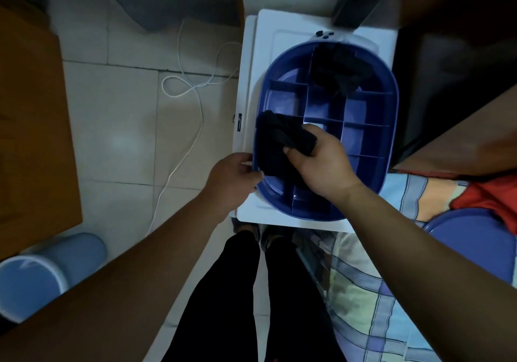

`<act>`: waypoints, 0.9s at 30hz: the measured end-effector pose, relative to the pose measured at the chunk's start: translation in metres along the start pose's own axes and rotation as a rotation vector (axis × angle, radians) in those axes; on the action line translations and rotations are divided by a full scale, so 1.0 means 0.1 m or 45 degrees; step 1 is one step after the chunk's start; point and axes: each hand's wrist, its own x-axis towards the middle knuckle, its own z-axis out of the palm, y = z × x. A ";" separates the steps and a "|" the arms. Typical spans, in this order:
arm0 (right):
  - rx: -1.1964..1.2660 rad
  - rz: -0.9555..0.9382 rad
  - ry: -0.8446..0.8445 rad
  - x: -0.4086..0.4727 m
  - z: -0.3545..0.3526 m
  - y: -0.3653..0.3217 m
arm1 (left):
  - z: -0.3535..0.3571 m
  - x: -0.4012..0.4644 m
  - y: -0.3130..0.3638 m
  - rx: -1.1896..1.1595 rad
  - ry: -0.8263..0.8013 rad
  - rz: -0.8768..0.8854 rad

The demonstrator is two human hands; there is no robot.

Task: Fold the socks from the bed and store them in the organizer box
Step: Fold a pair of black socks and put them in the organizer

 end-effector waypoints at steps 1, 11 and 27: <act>-0.067 -0.036 0.011 0.00 0.03 0.01 | 0.00 0.00 -0.02 -0.034 -0.016 0.011; -0.732 -0.589 -0.039 0.01 0.10 0.13 | 0.01 0.05 -0.10 -0.137 -0.042 0.028; -1.245 -1.026 -0.118 0.13 0.03 0.23 | -0.04 0.08 -0.11 -0.215 -0.119 0.041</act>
